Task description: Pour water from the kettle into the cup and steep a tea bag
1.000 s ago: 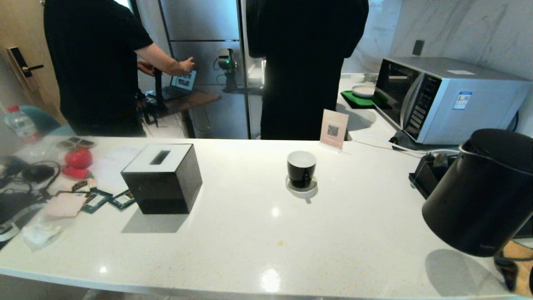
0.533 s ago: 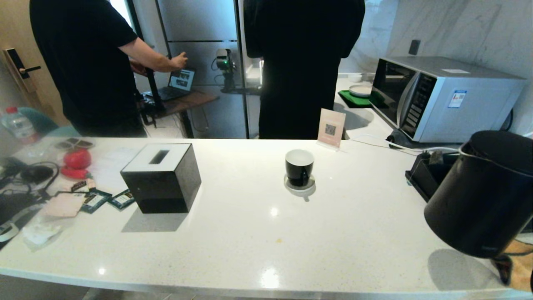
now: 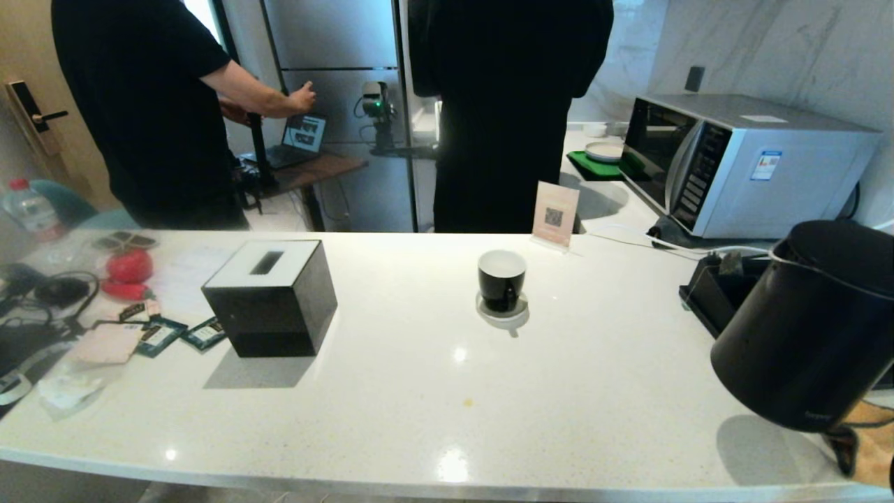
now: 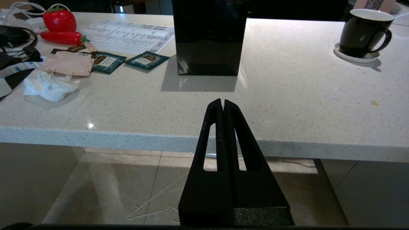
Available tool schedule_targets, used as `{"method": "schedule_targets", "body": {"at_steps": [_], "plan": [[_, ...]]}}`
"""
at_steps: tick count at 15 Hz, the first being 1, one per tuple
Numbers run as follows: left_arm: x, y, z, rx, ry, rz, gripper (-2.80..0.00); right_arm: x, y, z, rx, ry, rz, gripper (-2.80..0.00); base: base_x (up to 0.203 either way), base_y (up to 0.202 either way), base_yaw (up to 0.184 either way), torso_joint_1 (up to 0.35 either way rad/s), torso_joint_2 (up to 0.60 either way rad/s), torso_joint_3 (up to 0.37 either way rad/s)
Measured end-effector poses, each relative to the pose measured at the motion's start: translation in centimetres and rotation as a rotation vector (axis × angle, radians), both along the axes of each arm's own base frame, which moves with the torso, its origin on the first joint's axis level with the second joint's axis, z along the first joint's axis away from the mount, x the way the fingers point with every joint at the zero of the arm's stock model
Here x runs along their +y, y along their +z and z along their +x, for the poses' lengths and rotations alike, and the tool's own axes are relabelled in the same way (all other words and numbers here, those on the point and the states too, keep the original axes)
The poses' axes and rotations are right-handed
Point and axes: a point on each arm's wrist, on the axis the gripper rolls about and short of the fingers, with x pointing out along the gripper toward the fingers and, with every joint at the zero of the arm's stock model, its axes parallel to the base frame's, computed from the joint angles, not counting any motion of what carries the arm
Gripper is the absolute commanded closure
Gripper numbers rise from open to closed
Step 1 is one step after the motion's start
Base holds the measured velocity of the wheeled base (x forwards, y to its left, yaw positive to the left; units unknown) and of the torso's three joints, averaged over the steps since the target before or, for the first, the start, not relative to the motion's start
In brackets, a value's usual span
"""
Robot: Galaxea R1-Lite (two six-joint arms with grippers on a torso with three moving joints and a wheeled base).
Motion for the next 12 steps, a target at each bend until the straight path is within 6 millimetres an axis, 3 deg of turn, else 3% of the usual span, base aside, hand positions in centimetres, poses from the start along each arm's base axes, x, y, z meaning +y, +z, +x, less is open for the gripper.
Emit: {"method": "schedule_targets", "body": {"at_steps": [12], "plan": [[0.0,0.0,0.0,0.0,0.0,0.0,0.0,0.7,0.4,1.3,0.055,0.062,-0.001,0.0,0.0,0.0,0.0,0.0,0.0,0.0]]}}
